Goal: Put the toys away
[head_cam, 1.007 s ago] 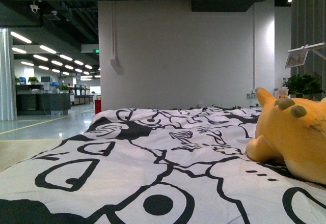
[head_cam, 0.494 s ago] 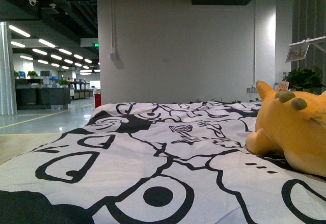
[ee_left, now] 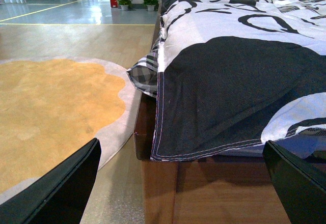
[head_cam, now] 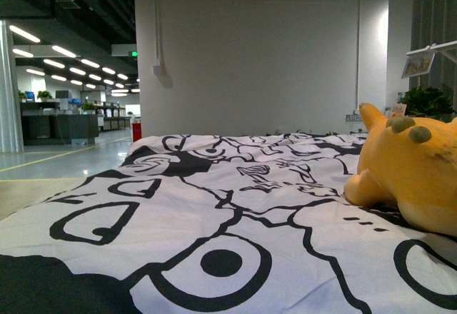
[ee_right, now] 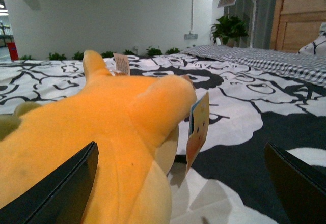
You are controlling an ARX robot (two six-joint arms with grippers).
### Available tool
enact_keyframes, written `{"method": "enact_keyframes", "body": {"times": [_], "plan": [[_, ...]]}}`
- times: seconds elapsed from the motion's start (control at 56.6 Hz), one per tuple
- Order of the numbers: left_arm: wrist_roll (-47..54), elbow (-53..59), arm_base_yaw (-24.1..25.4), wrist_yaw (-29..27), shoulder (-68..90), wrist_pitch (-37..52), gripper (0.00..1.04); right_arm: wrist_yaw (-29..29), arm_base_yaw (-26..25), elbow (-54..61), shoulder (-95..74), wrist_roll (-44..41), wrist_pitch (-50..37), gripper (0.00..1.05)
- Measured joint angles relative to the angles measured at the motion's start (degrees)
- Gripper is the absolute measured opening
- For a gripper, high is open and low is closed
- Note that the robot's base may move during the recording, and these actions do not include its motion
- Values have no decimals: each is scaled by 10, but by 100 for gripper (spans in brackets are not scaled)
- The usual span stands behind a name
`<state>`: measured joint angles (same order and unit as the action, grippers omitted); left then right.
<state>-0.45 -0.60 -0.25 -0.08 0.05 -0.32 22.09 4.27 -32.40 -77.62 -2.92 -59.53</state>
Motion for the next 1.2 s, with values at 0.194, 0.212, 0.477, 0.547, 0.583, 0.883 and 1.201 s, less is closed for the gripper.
{"method": "enact_keyframes", "body": {"times": [0.194, 0.212, 0.477, 0.547, 0.583, 0.883, 1.201], "plan": [[0, 0, 0, 0, 0, 0, 98, 9, 16, -18, 2, -19, -8, 98], [0, 0, 0, 0, 0, 0, 98, 9, 20, -18, 3, -24, -11, 98], [0, 0, 0, 0, 0, 0, 98, -7, 98, -18, 10, -98, -79, 98], [0, 0, 0, 0, 0, 0, 98, -11, 119, -18, 4, -130, -100, 98], [0, 0, 0, 0, 0, 0, 98, -14, 129, -18, -2, -148, -112, 98], [0, 0, 0, 0, 0, 0, 98, 38, 164, -54, -71, -252, -118, 98], [0, 0, 0, 0, 0, 0, 98, 101, 167, -97, -90, -327, -27, 98]]}}
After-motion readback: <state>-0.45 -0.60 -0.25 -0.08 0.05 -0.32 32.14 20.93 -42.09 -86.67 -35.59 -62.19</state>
